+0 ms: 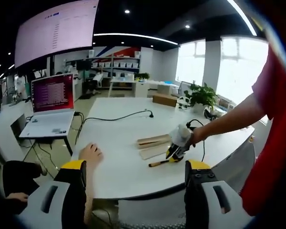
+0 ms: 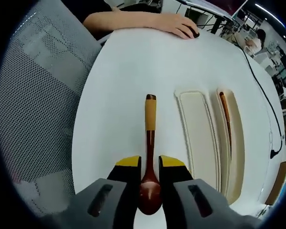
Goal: Arrange the utensils inside the cutlery case until each visible utensil rests in its matching compartment.
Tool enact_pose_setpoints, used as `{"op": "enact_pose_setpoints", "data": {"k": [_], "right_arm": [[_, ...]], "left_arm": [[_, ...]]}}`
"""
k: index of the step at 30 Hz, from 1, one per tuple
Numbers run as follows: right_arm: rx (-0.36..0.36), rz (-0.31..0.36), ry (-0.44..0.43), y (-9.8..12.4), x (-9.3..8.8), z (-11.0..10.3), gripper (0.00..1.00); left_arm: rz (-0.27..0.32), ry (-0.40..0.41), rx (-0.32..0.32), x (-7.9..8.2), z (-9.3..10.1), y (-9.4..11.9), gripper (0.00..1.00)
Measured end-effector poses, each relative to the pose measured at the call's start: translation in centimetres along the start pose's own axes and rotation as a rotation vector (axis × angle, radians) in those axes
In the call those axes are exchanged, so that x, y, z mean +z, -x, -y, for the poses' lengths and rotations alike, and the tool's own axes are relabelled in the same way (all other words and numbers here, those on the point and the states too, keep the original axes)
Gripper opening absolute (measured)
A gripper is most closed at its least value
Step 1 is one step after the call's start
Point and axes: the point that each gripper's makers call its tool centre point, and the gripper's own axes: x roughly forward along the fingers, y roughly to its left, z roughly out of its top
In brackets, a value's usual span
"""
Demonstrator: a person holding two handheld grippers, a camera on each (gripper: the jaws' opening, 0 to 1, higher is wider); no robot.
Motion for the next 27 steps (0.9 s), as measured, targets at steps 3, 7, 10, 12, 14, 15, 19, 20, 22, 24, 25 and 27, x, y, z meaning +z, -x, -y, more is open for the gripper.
{"op": "enact_pose_setpoints", "data": {"k": [3,7,10,12,14,15,19,20,22,24,25,27], "right_arm": [[-0.001,-0.011,-0.007,-0.1,-0.1,0.0,0.1],[0.0,-0.013,0.006,-0.1,0.0,-0.1,0.09],[0.0,-0.038,0.005,-0.3,-0.3,-0.2,0.08],[0.007,-0.047,0.008,-0.7,-0.5,-0.2,0.07],[0.034,-0.031,-0.034,-0.8,-0.2,-0.7,0.04],[0.029,-0.035,-0.04,-0.7,-0.1,-0.8,0.04],[0.043,-0.038,-0.075,-0.4,0.0,-1.0,0.02],[0.051,-0.046,-0.076,-0.3,0.0,-1.0,0.02],[0.05,-0.046,-0.063,-0.2,0.0,-1.1,0.01],[0.105,-0.001,-0.18,0.1,0.8,-2.0,0.01],[0.11,0.015,-0.188,0.2,1.0,-1.9,0.01],[0.086,-0.002,-0.145,0.7,0.8,-1.4,0.01]], "left_arm": [[-0.003,-0.002,0.004,-0.2,-0.1,0.2,0.87],[-0.003,0.008,0.014,-0.2,-0.4,0.4,0.87],[-0.004,0.015,0.019,-0.4,-0.5,0.5,0.87],[-0.005,0.012,0.022,-0.4,-0.5,0.5,0.87],[-0.004,0.013,0.02,-0.4,-0.4,0.5,0.87],[-0.005,0.015,0.02,-0.4,-0.3,0.5,0.87],[-0.003,0.018,0.017,-0.5,-0.1,0.5,0.87],[-0.005,0.019,0.016,-0.6,-0.1,0.5,0.87],[-0.007,0.017,0.016,-0.7,0.0,0.5,0.87],[-0.003,0.017,0.016,-0.6,0.0,0.6,0.87],[-0.001,0.018,0.018,-0.6,0.0,0.6,0.87],[0.001,0.021,0.022,-0.6,-0.1,0.6,0.87]]}}
